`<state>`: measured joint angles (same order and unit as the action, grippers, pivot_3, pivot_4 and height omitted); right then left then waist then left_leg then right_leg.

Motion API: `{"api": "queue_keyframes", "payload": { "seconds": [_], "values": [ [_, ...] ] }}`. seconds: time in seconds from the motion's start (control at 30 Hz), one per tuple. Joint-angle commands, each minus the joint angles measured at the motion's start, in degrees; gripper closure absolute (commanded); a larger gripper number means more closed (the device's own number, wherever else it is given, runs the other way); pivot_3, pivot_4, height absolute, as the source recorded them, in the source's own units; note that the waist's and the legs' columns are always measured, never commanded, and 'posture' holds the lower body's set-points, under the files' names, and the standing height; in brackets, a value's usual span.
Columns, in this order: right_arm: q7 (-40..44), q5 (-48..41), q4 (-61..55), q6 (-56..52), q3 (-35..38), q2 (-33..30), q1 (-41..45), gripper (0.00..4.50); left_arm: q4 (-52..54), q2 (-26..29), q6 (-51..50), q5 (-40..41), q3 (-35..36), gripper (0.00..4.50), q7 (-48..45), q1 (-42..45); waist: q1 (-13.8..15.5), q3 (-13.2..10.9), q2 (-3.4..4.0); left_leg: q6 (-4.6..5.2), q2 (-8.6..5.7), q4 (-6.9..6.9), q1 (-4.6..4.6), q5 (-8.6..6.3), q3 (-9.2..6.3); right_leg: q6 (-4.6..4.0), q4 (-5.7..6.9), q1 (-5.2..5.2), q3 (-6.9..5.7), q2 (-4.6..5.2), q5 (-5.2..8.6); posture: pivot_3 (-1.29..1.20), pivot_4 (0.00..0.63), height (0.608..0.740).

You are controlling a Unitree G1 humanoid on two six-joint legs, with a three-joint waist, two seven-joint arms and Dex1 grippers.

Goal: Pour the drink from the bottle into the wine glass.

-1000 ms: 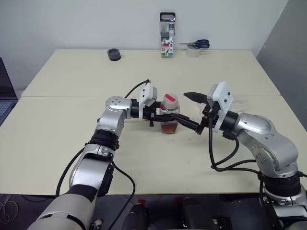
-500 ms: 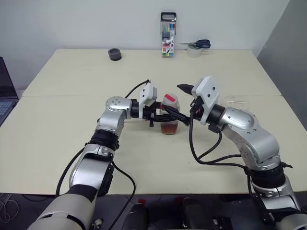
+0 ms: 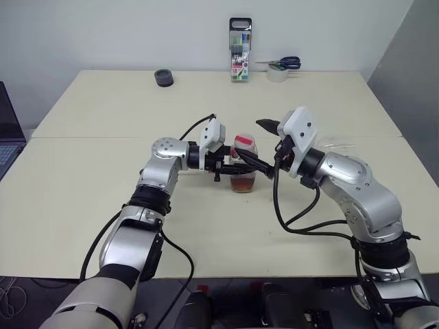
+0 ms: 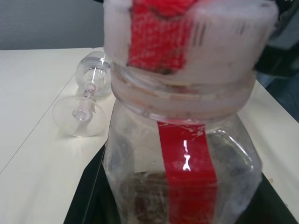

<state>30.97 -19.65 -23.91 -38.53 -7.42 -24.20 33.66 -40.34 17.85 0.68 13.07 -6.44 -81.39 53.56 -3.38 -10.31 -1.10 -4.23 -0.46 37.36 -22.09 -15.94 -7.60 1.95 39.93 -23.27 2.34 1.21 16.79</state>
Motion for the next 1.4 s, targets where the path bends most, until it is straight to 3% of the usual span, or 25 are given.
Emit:
{"api": "queue_keyframes", "payload": {
  "seconds": [0.03, 1.4],
  "values": [
    [-0.14, -1.57, -2.3, -1.72, 3.72, -1.49, 0.06, 0.12, 2.06, 0.4, 1.3, 0.73, 0.79, 2.76, -0.4, 0.53, 0.01, 0.0, 0.0, 0.0, 0.0, 0.0, 0.0, 0.0, 0.0, 0.0, 0.0, 0.0, 0.0, 0.0, 0.0, 0.0, 0.15, 0.74],
    [3.18, -12.1, -3.01, -7.6, 4.1, -2.63, 3.33, 0.12, 3.95, -0.43, 0.69, 1.43, 0.82, 2.76, 0.0, -0.29, 0.03, 0.0, 0.0, 0.01, 0.0, 0.01, 0.0, 0.0, 0.0, 0.0, 0.0, 0.0, 0.0, 0.0, 0.0, 0.0, 0.15, 0.74]
  ]
}}
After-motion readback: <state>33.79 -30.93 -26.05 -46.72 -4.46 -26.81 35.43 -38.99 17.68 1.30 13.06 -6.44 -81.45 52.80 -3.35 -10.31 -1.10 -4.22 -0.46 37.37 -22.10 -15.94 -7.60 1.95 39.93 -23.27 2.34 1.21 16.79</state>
